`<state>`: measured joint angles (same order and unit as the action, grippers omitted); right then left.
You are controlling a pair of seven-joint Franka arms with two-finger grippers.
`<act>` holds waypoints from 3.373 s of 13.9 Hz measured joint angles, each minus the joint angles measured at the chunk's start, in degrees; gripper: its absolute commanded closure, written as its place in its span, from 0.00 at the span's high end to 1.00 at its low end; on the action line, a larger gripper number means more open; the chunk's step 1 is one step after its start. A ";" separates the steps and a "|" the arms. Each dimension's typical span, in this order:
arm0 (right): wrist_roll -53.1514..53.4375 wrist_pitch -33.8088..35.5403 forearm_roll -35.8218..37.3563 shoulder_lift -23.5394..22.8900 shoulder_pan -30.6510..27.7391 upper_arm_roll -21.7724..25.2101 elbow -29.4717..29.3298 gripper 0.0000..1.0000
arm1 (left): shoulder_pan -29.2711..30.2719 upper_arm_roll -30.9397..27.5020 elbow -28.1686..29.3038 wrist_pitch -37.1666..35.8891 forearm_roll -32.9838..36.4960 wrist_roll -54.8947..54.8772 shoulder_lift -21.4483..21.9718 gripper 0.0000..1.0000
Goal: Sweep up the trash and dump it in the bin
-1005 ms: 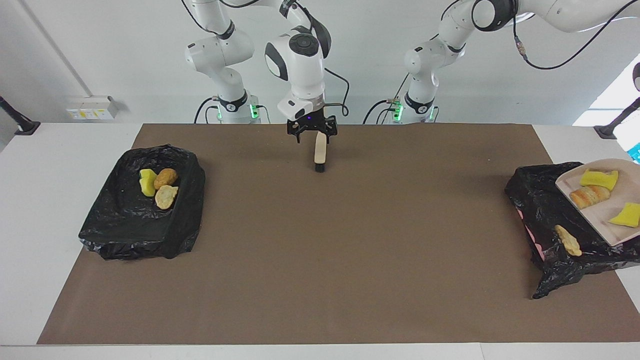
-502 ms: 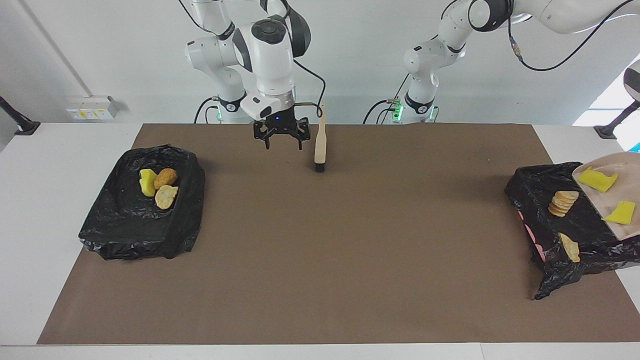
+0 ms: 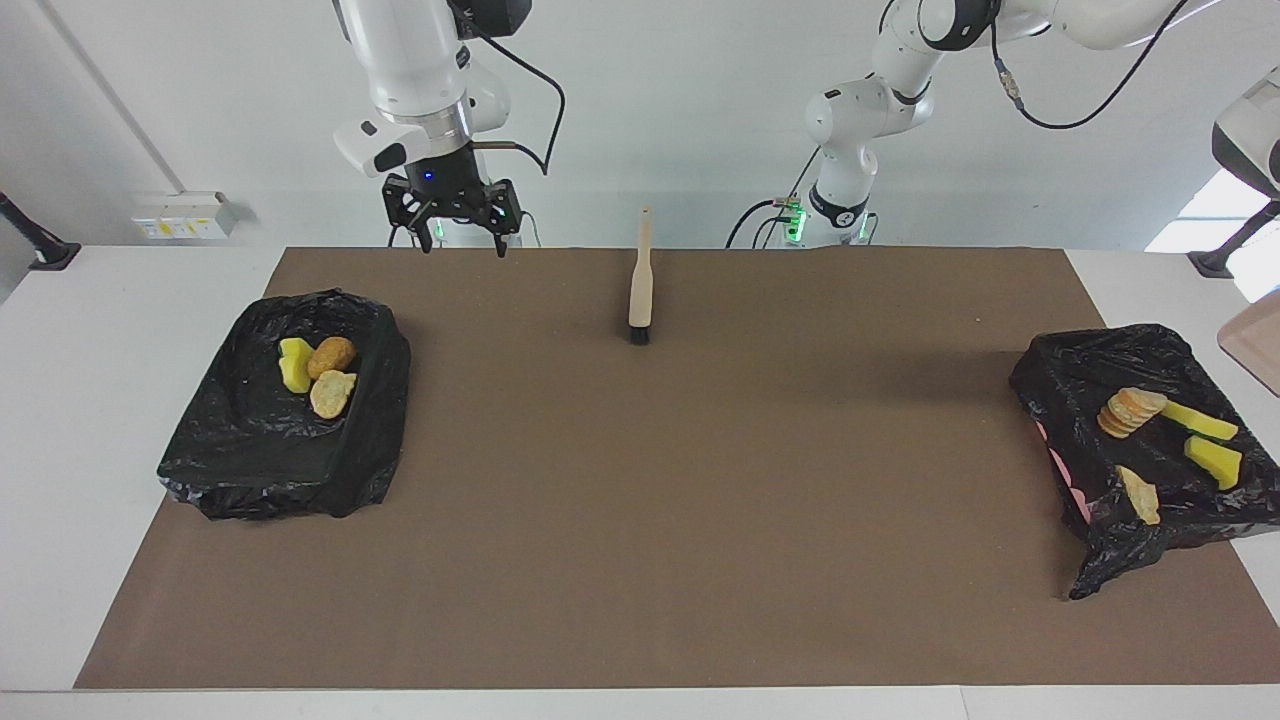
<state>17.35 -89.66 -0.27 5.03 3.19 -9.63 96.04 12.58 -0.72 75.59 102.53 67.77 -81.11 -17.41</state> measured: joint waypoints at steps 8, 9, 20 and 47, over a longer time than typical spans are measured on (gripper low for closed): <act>-17.34 4.95 -0.02 4.29 3.51 20.15 -0.57 1.00 | -5.89 0.63 3.45 -6.32 -0.57 2.92 1.79 0.00; -17.58 4.95 -0.03 4.36 3.51 20.31 -0.53 1.00 | -7.75 0.72 3.55 -7.86 -1.35 4.51 1.88 0.00; -18.34 3.72 0.01 2.12 2.06 17.93 -0.31 1.00 | -13.08 0.68 4.33 -19.90 -22.85 32.45 2.68 0.00; -18.63 4.42 1.43 -1.52 1.68 16.65 -5.10 1.00 | -31.12 1.27 22.09 -4.89 -69.77 97.57 11.18 0.00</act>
<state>-1.28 -85.25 1.16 3.51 4.86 7.02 90.95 -18.54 0.55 97.69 97.64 -2.00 16.46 -6.23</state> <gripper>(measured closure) 0.000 0.674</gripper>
